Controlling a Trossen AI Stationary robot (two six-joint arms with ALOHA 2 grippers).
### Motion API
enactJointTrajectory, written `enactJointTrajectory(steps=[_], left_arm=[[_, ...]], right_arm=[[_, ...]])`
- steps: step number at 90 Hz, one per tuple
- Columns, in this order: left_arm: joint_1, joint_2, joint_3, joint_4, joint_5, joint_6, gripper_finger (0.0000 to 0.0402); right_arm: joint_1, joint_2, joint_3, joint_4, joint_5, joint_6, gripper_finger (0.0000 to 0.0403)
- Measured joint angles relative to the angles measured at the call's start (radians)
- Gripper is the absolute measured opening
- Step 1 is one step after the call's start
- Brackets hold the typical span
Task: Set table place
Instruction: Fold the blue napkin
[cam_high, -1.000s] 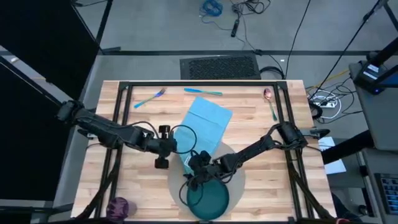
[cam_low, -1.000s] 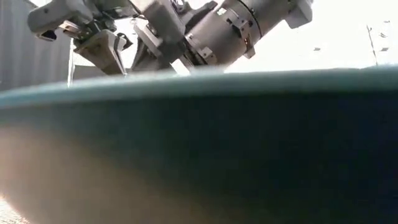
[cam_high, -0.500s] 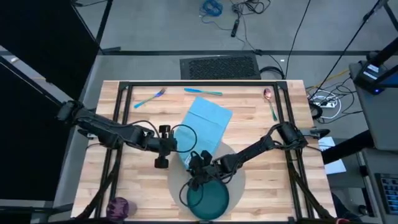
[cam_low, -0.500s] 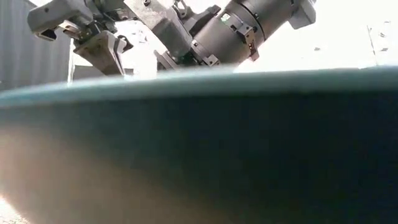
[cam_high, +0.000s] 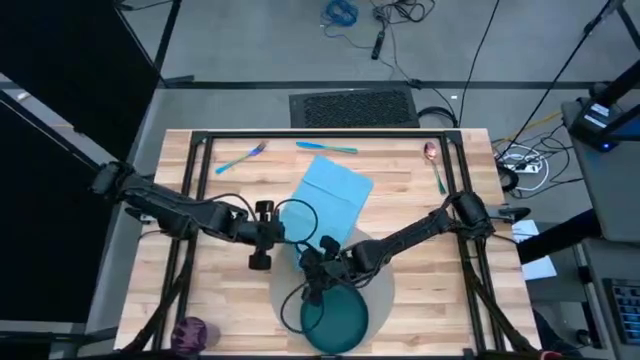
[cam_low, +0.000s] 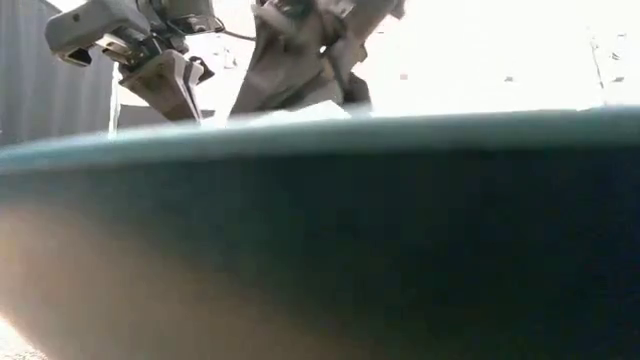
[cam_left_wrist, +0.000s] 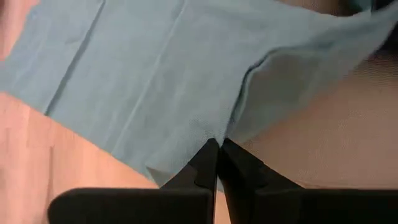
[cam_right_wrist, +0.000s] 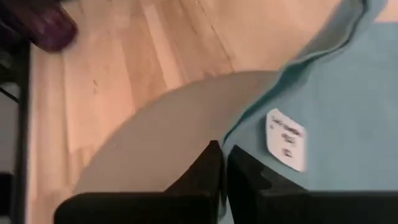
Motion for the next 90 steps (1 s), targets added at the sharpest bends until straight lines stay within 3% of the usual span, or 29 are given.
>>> enactJointTrajectory(steps=[18, 57, 90], left_arm=[[0.000, 0.000, 0.000, 0.000, -0.048, 0.011, 0.0000], [0.048, 0.000, 0.000, 0.047, -0.156, 0.083, 0.0000], [0.225, 0.000, 0.000, 0.218, -0.096, 0.248, 0.0000]], right_arm=[[-0.042, -0.005, 0.076, -0.327, -0.044, -0.007, 0.0000], [-0.123, -0.040, 0.078, -0.424, -0.075, -0.150, 0.0000], [-0.210, -0.150, 0.078, -0.579, -0.024, -0.246, 0.0000]])
